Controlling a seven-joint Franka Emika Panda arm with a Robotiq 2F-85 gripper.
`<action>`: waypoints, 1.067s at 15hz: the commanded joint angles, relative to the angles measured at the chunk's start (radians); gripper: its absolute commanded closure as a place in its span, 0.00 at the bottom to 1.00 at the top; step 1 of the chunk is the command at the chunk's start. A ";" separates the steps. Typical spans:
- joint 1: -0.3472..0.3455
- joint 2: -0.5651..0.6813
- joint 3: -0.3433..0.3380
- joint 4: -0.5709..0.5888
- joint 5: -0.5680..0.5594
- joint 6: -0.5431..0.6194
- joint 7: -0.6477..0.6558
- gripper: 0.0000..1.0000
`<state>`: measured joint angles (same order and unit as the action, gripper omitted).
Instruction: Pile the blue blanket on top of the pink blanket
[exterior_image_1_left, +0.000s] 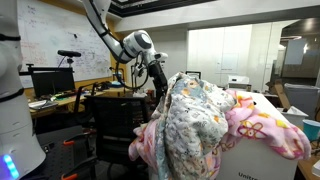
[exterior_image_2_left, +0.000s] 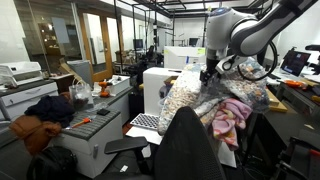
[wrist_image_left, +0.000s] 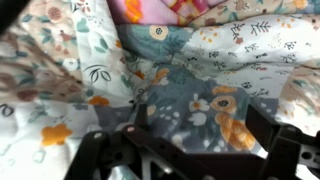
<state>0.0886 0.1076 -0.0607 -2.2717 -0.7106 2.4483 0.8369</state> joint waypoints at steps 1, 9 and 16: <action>-0.014 -0.093 0.017 -0.008 -0.013 -0.056 0.005 0.00; -0.071 -0.109 0.014 0.055 -0.107 -0.079 0.055 0.00; -0.113 0.043 -0.006 0.072 -0.068 -0.036 0.070 0.00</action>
<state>-0.0164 0.0686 -0.0627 -2.2293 -0.7946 2.3979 0.8776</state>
